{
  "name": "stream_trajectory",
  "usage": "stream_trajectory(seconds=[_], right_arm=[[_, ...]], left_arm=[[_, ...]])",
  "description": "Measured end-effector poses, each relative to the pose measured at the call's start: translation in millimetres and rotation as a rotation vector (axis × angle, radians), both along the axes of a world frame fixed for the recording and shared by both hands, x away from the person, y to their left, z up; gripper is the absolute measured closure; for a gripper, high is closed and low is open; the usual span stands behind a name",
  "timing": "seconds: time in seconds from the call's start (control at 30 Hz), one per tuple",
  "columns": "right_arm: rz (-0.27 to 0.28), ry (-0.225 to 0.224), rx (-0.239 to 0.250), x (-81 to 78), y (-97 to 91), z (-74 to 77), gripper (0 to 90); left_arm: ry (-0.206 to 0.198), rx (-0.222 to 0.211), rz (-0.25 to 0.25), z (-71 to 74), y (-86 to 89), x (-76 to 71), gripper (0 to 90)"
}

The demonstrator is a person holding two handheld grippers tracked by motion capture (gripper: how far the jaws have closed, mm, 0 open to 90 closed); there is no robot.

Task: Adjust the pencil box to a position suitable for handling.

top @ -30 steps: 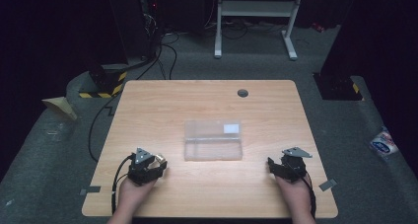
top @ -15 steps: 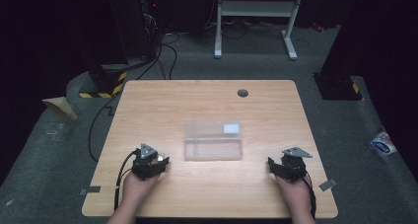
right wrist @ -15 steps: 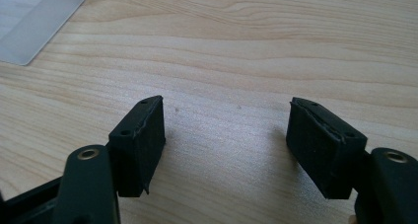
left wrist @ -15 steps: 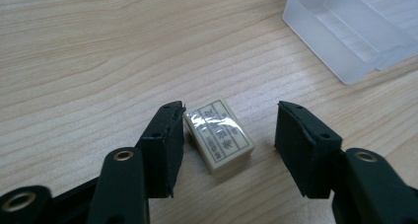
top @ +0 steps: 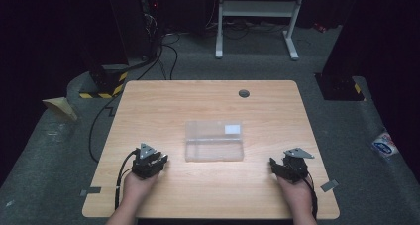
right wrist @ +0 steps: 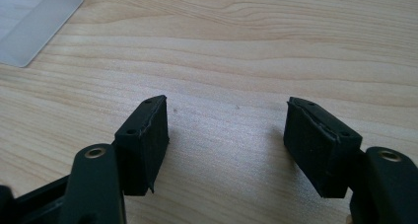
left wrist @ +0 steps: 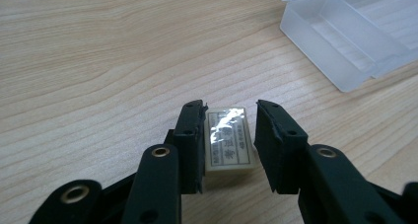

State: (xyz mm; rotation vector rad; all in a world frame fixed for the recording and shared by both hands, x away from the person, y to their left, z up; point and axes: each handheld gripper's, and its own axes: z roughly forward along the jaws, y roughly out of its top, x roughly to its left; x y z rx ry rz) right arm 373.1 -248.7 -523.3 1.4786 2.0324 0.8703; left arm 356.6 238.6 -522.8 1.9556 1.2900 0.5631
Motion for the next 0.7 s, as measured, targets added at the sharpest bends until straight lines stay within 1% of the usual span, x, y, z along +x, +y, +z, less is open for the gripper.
stream_trajectory(seconds=[0.03,0.1,0.13,0.2,0.23,0.3,0.37,0.4,0.47,0.57,0.67,0.7], right_arm=[[0.0,0.0,0.0,0.0,0.0,0.0,33.2],[0.001,-0.001,0.0,-0.1,0.0,0.0,33.6],[0.002,-0.003,-0.002,-0.2,-0.2,-0.1,33.7],[0.004,-0.002,-0.004,-0.1,-0.4,0.1,33.8],[0.004,-0.002,-0.004,-0.2,-0.5,0.1,33.9],[0.004,-0.004,-0.004,-0.1,-0.4,0.0,34.0],[0.003,-0.004,-0.004,-0.1,-0.4,0.0,34.0],[0.003,-0.004,-0.004,-0.1,-0.4,0.0,34.0],[0.003,-0.004,-0.004,-0.1,-0.4,0.0,34.0],[0.003,-0.004,-0.004,-0.1,-0.4,0.0,34.0],[0.004,-0.004,-0.004,-0.1,-0.4,0.0,34.0],[0.004,-0.004,-0.004,-0.1,-0.4,0.0,34.2]], left_arm=[[-0.003,0.004,0.001,0.1,-0.2,-1.2,63.6],[-0.005,0.03,0.0,0.7,-1.0,-4.0,62.8],[-0.007,0.035,0.003,0.7,-1.0,-4.9,62.5],[0.001,0.019,0.003,-0.3,-0.3,-6.1,62.4],[0.006,0.024,-0.001,-1.5,-0.8,-6.1,61.9],[0.004,0.031,0.0,-1.8,-1.5,-6.7,61.9],[0.004,0.031,0.004,-1.6,-1.0,-6.7,64.5],[-0.002,0.033,0.002,-2.0,-1.1,-7.0,67.0],[-0.007,0.043,0.002,-2.0,-1.9,-7.2,67.3],[-0.013,0.043,-0.003,-1.8,-2.4,-7.2,67.8],[-0.028,0.024,0.001,1.1,-1.4,-8.0,68.0],[-0.035,0.024,-0.001,2.1,-1.4,-8.4,68.0]])
